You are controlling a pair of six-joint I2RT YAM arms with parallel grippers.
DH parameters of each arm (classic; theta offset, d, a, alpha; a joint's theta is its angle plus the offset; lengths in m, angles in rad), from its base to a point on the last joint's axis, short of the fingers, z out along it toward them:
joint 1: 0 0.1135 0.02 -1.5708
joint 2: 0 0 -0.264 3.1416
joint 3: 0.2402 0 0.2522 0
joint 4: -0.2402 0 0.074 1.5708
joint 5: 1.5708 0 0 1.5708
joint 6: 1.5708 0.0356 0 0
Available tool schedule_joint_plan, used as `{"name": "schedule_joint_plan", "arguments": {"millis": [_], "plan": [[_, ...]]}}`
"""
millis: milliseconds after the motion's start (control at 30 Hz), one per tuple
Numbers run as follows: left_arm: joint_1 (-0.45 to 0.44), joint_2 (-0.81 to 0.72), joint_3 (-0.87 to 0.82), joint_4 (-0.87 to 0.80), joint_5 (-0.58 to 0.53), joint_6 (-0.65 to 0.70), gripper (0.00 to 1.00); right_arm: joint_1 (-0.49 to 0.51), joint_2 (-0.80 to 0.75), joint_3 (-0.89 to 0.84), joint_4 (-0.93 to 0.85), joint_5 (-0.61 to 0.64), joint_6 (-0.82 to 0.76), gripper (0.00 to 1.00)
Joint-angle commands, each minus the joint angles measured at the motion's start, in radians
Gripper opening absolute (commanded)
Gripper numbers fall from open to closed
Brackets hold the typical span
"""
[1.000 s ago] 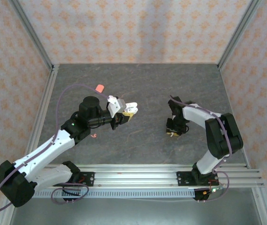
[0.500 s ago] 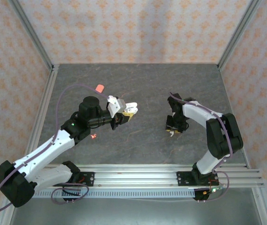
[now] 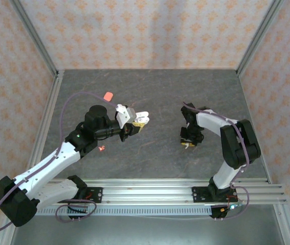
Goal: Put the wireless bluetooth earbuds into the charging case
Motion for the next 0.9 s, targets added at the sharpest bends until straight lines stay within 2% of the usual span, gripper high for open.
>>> {"name": "schedule_joint_plan", "arguments": {"millis": [0,233,533,867], "plan": [[-0.002,-0.010,0.004,0.003,-0.017,0.016,0.00,0.003,0.014,-0.012,0.001,0.014,-0.011,0.29],[-0.001,-0.014,0.003,0.001,-0.020,0.016,0.00,0.003,-0.029,0.000,-0.021,0.024,-0.008,0.23],[-0.001,-0.002,0.002,0.029,-0.012,0.002,0.00,0.010,-0.217,0.066,-0.077,0.113,0.005,0.19],[-0.004,0.055,0.031,0.122,0.015,-0.055,0.00,0.132,-0.458,0.219,-0.080,0.256,-0.020,0.13]]}}
